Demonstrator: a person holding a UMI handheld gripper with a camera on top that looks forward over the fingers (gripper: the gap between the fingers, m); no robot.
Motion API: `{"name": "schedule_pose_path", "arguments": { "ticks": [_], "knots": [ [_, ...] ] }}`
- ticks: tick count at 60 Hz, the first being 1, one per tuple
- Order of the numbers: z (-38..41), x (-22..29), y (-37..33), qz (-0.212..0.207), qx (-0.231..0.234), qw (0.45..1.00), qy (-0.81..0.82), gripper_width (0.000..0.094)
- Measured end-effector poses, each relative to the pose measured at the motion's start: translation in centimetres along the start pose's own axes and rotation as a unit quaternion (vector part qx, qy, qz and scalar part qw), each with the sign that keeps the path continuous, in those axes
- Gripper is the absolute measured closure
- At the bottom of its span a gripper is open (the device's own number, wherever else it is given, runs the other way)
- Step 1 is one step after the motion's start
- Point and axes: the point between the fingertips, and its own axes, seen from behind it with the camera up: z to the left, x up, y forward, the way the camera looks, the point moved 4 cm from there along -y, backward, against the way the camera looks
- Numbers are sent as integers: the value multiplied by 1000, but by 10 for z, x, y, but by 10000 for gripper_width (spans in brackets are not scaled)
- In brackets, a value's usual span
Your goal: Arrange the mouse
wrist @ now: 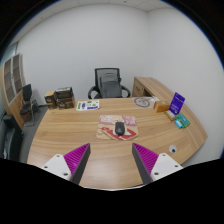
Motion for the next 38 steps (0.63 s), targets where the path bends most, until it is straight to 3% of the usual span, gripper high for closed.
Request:
{"name": "schedule_pose_path", "arguments": {
  "ticks": [14, 38],
  "knots": [
    [3, -26, -30, 2, 7, 1000, -6, 69],
    [4, -27, -48, -11, 12, 1000, -17, 71]
  ]
}}
